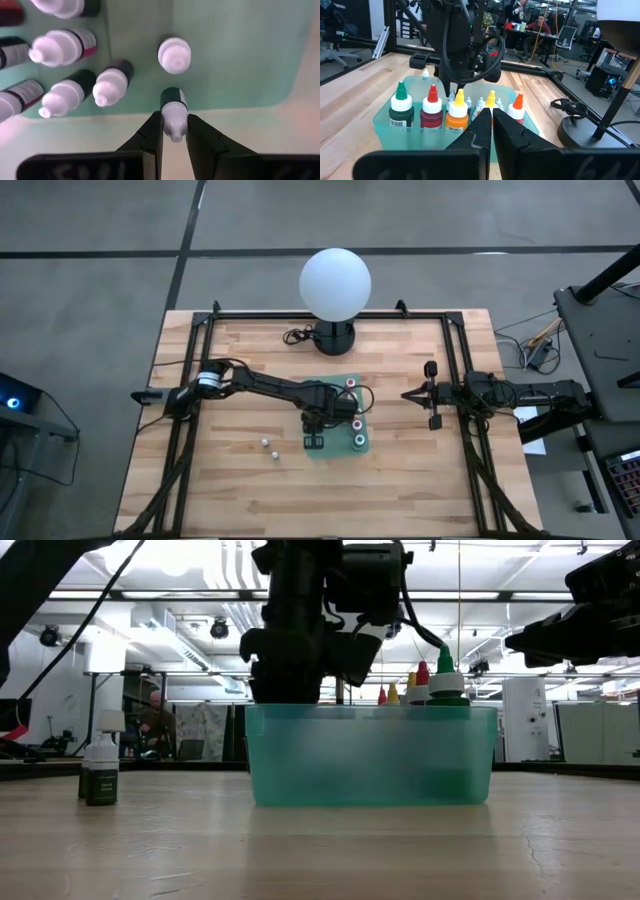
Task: Pick & Place food coloring
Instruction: Put the small blue food coloring bottle into the green bin
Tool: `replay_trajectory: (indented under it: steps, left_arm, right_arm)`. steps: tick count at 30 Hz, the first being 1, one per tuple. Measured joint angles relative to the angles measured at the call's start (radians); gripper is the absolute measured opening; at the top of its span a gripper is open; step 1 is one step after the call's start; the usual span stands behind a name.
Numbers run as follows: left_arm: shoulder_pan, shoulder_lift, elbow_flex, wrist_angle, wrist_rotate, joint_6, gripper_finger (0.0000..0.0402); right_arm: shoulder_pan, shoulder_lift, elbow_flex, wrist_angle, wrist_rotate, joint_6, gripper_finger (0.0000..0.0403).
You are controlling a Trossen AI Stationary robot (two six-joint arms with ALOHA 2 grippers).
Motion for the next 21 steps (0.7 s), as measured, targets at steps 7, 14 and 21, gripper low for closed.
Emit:
replay_trajectory:
  steps: [7, 14, 21]
  left_arm:
    - [0.0, -0.001, -0.015, 0.01, -0.001, -0.009, 0.0047]
    - [0.0, -0.001, -0.015, 0.015, -0.002, -0.008, 0.0053]
    - [0.0, -0.001, -0.012, 0.016, -0.002, -0.003, 0.0058]
  right_arm:
    - [0.0, 0.0, 0.0, 0.0, 0.0, -0.001, 0.0009]
    - [0.0, 0.0, 0.0, 0.0, 0.0, 0.001, 0.0009]
    - [0.0, 0.0, 0.0, 0.0, 0.0, 0.0, 0.0009]
